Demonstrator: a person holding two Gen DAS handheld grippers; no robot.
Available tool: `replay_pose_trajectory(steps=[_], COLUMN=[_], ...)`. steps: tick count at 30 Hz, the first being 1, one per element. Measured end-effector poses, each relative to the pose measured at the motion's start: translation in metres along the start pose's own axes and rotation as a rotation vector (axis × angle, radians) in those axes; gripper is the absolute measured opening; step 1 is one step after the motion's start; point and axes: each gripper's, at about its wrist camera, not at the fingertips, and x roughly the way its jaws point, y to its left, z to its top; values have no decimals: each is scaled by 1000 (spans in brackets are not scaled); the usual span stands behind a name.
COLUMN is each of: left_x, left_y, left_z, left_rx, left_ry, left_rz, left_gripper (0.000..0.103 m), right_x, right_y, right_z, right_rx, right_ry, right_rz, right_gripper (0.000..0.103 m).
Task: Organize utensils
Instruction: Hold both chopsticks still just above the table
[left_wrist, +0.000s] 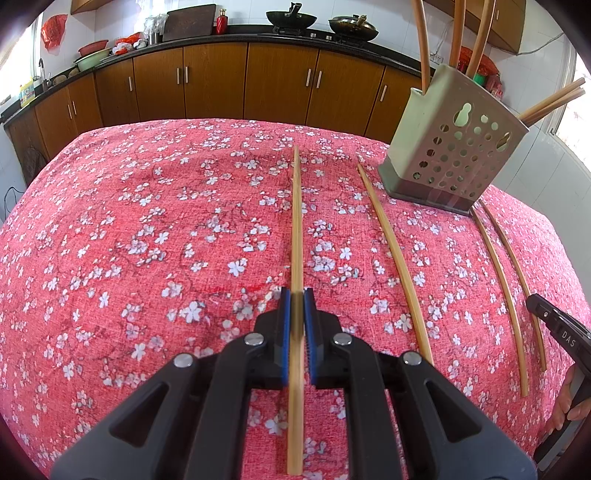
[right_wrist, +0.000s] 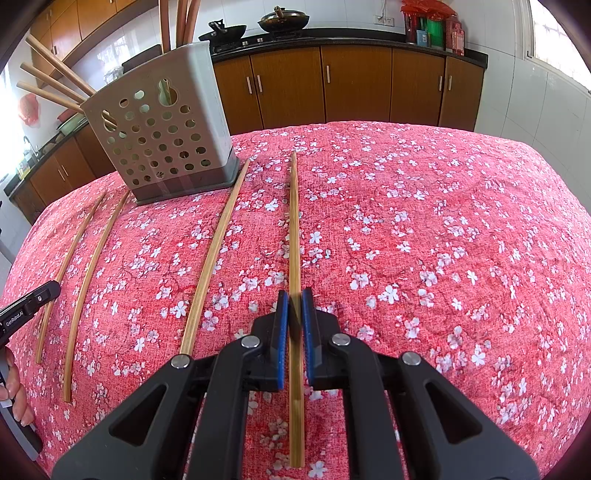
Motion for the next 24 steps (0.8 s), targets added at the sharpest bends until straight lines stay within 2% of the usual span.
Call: replay_pose_trajectory(steps=[24], left_x=[-1], left_y=[0], left_z=[1], left_rx=[-2], left_ry=[0], left_rz=[-5], left_gripper=[11], right_x=[0], right_y=[0], right_z=[0], right_rx=[3], right_ry=[0], right_rz=[2], right_gripper=[9])
